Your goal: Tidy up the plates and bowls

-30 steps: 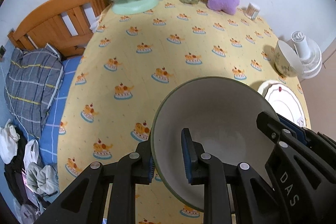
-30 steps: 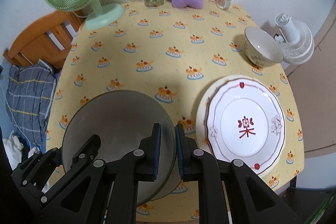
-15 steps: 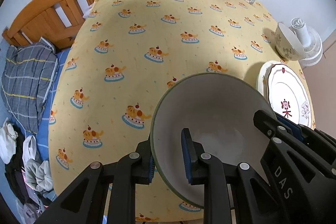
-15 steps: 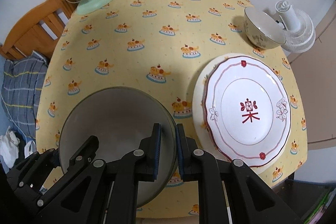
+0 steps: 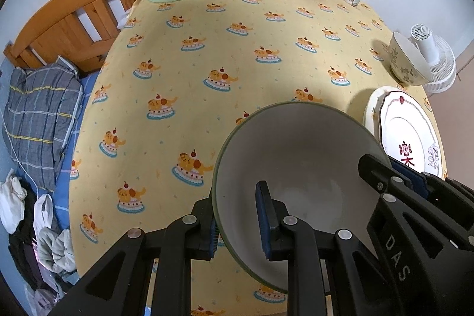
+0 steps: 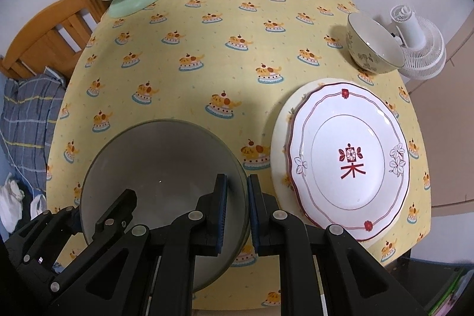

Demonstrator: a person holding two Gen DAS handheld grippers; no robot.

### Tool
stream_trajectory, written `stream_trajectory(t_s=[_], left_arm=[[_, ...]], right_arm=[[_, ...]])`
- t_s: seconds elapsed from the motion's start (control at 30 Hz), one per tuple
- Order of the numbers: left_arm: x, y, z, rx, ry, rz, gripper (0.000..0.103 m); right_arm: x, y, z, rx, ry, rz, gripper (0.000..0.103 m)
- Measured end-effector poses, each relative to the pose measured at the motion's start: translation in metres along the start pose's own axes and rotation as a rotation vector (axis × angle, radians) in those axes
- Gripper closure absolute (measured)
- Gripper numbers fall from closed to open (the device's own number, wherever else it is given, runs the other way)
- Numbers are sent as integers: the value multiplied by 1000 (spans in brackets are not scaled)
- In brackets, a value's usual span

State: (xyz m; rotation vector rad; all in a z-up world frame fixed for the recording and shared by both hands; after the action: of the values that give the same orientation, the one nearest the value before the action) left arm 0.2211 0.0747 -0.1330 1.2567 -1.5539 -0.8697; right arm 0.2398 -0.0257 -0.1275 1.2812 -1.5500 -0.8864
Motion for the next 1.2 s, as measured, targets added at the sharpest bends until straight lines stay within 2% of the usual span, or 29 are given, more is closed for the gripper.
stream_trajectory(t_s=[0.27, 0.4, 0.77, 0.87, 0.9, 1.0, 1.03, 1.1, 1.13, 1.17, 1.2], left_arm=[[-1, 0, 0, 2, -3, 4, 84], [0, 0, 6, 0, 28, 21, 84], [4, -4, 5, 4, -24, 0, 84], [2, -6, 6, -13, -12, 14, 80], [2, -7, 7, -19, -10, 20, 73], [3, -5, 9, -31, -27, 42, 67], [5, -3, 8, -30, -40, 54, 65], [7, 1, 8, -27, -64, 65, 57], [8, 3, 7, -26, -73, 72, 52], [8, 5, 7, -27, -83, 76, 42], [8, 7, 6, -25, -90, 79, 39]], right_arm=[[1, 0, 2, 3, 11, 2, 86], [4, -1, 5, -2, 1, 5, 86], [6, -8, 6, 15, -22, 11, 86], [6, -9, 6, 6, -33, 8, 83], [6, -10, 7, 0, -32, 6, 83], [6, -11, 11, -16, -45, -5, 81], [6, -11, 12, -22, -51, -12, 77], [4, -8, 14, -30, -60, -31, 62], [4, -5, 14, -23, -67, -34, 47], [4, 0, 14, -3, -81, -30, 37], [5, 5, 13, 17, -91, -24, 35]])
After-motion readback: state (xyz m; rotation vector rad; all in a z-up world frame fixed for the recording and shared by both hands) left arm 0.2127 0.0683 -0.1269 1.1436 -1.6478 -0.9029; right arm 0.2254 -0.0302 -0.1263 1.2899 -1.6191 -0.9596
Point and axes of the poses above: each gripper's, at about its wrist camera, not at the fingertips, and y roughly against the way its jaws point, x to its right, z to its underside, the point moved 8 cm from there along -y, roughly the way its jaws point, and after that the axes turned 12 degrees about z, right-handed, at the moved point
